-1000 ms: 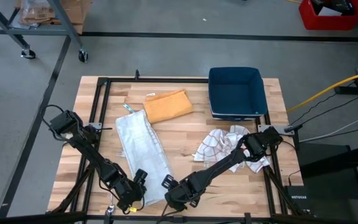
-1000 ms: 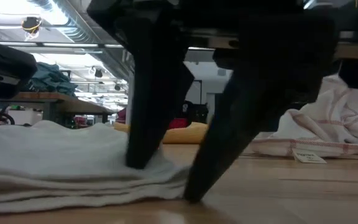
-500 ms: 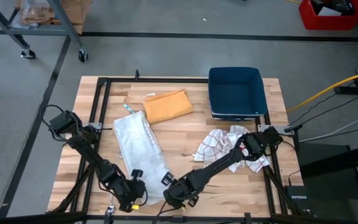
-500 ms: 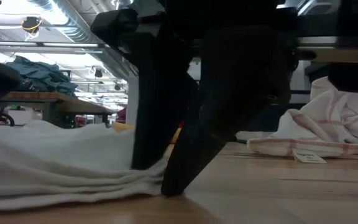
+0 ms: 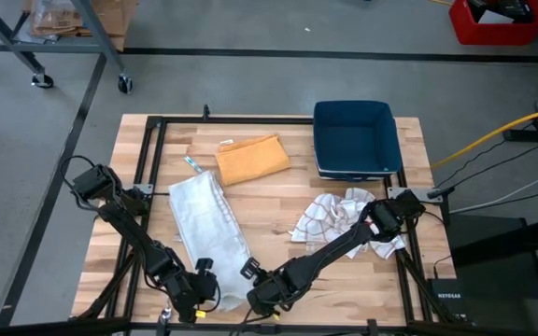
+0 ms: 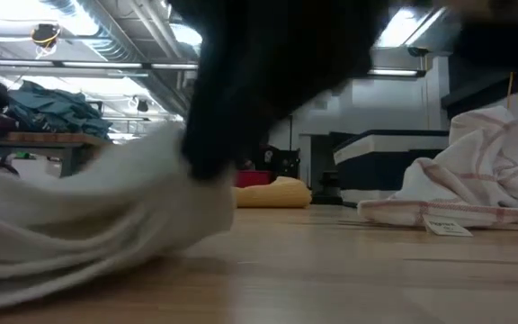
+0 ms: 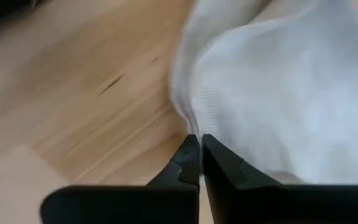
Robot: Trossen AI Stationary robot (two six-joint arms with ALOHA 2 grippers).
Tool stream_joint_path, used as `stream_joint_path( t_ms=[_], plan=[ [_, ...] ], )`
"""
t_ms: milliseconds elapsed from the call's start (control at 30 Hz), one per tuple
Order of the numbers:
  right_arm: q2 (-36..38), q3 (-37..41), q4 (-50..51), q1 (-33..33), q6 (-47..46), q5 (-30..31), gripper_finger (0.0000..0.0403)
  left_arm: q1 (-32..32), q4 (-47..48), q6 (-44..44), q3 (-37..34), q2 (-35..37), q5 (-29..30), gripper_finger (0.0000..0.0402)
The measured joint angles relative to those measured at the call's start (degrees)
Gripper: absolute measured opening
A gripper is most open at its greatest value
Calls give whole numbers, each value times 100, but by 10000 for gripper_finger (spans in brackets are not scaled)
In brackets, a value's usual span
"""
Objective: Fold towel
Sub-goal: Fold the left white towel
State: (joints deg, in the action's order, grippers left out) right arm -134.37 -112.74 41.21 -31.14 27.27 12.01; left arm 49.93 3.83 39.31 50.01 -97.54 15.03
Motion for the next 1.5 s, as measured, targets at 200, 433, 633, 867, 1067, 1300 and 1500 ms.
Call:
stream_joint_path(
  t_ms=[200, 433, 633, 867, 1067, 1300, 1500],
  plan=[
    [15, -683, 36, 4, 0, 297, 17, 67, 17, 46, 286, 10, 344, 3],
    [17, -1058, 89, 92, -87, 510, 5, 381, 39, 500, 337, 256, 1691, 3],
    [17, -1056, 50, 288, -753, 552, 10, 763, 427, 1525, 346, 392, 2762, 2],
    [17, -1101, -233, 577, -1577, 516, 11, 1092, 1328, 3694, 346, 389, 3354, 2],
    [17, -1100, -262, 854, -1694, 490, 11, 1299, 2733, 5788, 346, 389, 3394, 2],
    [-6, -1100, -315, 1319, -1657, 481, 12, 1391, 4290, 7473, 344, 387, 3365, 1],
    [-179, -1096, -480, 1724, -1652, 138, 12, 1275, 4643, 7472, 344, 385, 3188, 3]
  ],
)
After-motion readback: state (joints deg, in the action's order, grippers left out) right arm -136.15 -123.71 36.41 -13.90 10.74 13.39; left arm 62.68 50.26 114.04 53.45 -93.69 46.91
